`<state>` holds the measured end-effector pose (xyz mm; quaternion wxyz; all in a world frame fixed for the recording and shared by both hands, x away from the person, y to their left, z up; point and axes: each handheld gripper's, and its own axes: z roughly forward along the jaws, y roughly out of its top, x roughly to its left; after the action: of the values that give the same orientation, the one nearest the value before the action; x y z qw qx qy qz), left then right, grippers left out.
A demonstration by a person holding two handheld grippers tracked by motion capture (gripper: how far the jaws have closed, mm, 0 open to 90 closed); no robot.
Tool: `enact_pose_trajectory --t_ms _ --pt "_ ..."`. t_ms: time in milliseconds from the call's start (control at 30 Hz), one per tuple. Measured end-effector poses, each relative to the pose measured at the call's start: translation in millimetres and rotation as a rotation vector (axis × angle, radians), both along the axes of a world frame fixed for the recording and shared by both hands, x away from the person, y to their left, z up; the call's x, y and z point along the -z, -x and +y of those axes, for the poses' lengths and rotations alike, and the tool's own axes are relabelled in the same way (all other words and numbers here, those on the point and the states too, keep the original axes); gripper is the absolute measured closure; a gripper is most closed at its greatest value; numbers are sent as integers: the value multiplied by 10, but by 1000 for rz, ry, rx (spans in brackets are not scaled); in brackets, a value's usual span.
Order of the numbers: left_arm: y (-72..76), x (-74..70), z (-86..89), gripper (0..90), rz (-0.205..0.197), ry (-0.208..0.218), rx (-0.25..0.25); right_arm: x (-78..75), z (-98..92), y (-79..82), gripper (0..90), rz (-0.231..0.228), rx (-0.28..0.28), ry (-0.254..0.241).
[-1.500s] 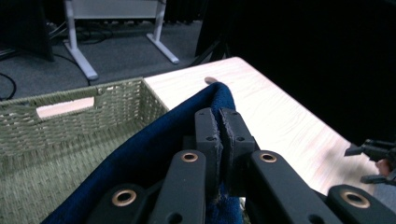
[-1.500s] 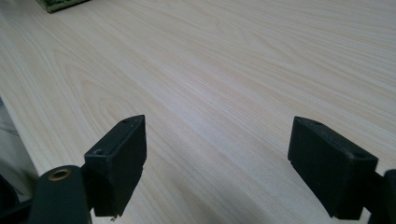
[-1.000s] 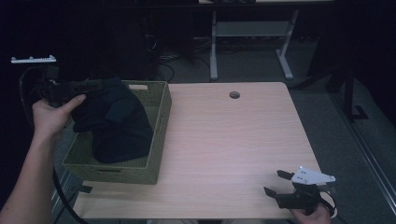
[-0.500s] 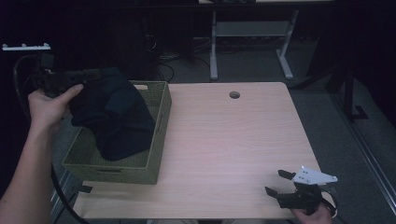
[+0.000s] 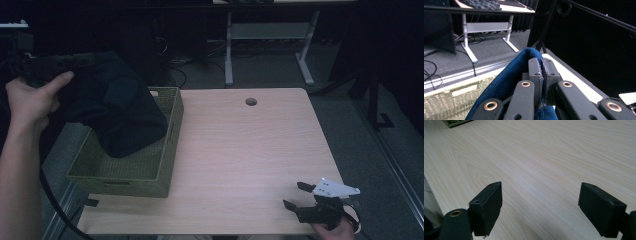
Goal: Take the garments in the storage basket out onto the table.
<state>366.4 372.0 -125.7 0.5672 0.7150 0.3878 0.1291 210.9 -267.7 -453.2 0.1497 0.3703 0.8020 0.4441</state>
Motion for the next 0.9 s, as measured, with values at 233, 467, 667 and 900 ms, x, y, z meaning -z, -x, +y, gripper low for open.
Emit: enact_pose_trajectory --t_ms 233,467,667,900 --pt "105 -305 -87 873 -40 -16 24 1 10 -14 190 -5 -3 3" --pt "197 -483 -285 873 -61 -31 86 -4 15 -21 190 -5 -6 2" --pt "216 -509 -588 873 -65 -37 175 -9 18 -26 190 -11 -6 -1" --pt "193 -472 -1030 872 -63 -35 293 -15 32 -33 189 -11 -11 0"
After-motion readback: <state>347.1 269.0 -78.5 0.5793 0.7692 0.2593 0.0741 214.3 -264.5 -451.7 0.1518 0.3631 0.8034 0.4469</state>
